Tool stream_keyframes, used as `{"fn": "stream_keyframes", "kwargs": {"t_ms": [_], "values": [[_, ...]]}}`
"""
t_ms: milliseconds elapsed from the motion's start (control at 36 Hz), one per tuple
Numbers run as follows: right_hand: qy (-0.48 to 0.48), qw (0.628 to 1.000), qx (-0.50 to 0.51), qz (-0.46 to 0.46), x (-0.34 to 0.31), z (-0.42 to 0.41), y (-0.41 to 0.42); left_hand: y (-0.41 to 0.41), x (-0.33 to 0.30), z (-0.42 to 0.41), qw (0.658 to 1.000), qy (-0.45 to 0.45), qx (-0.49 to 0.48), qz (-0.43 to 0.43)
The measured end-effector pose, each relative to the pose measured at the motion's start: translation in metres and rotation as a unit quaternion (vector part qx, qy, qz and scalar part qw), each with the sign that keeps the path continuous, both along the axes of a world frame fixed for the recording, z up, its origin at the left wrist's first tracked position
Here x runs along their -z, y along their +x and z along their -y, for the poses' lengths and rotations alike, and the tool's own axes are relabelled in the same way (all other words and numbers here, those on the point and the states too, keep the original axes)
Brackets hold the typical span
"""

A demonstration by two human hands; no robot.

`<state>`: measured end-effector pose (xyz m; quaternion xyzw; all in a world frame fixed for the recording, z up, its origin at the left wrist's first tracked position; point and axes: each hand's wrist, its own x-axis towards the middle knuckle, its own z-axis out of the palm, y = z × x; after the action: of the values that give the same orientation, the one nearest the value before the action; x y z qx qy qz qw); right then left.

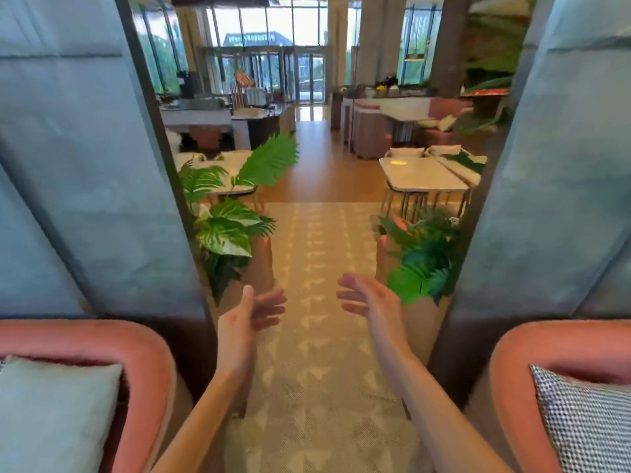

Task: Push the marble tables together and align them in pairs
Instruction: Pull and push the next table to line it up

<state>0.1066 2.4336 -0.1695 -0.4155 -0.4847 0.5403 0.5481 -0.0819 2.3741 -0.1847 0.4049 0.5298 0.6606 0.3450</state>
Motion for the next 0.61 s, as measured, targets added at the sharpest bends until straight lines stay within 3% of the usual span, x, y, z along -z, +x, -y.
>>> {"fn": "stream_keyframes", "kwargs": {"t_ms": [278,611], "values": [[0.036,0.999,0.031,0.028,0.015,-0.283,-0.044,-0.034,0.02,-0.315,0.997,0.014,0.055,0.05],[0.014,0.997,0.074,0.011,-0.024,-0.587,-0.063,-0.055,-0.037,-0.618,0.995,0.04,0.078,0.055]]}}
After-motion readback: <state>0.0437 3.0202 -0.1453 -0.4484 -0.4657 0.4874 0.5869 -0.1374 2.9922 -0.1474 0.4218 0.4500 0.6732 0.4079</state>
